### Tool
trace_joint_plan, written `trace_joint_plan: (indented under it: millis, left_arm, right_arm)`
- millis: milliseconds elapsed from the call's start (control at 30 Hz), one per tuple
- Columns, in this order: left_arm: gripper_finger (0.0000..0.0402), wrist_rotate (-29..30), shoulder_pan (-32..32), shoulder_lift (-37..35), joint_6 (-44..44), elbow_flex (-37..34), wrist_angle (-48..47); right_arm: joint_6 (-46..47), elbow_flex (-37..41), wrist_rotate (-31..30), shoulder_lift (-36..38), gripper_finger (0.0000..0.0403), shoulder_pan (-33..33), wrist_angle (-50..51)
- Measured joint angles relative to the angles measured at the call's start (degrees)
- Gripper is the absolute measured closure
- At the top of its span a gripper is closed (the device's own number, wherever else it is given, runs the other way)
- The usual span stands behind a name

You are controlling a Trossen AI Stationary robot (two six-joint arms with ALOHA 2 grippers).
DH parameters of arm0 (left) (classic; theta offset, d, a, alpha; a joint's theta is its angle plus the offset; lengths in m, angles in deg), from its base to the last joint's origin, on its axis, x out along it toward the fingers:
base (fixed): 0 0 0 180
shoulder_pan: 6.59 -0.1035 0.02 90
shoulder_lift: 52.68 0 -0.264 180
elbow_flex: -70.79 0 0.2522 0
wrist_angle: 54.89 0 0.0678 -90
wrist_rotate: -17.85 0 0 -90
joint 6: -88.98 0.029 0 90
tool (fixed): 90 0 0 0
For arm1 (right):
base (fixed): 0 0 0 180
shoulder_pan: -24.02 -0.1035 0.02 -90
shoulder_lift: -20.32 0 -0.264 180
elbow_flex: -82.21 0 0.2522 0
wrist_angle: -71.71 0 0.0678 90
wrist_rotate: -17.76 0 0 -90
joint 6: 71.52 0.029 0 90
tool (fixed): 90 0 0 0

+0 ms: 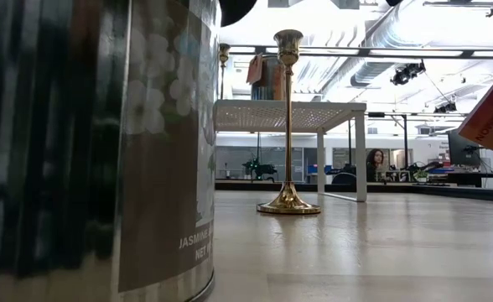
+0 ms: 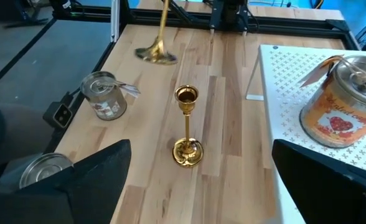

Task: Pick & Place candle stick holders
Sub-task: Put the bottom gold candle holder on the shelf aligned with the other gold candle holder

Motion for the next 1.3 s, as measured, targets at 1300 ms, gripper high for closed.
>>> trace_joint_plan:
  millis: [1300]
  left_arm:
    - [0.0266,3.1,-29.1,-11.5,29.3,-2.3,0.0]
  right_arm:
    - [3.0,0.0,-4.9,0.0,0.0018,0.0,-1.7]
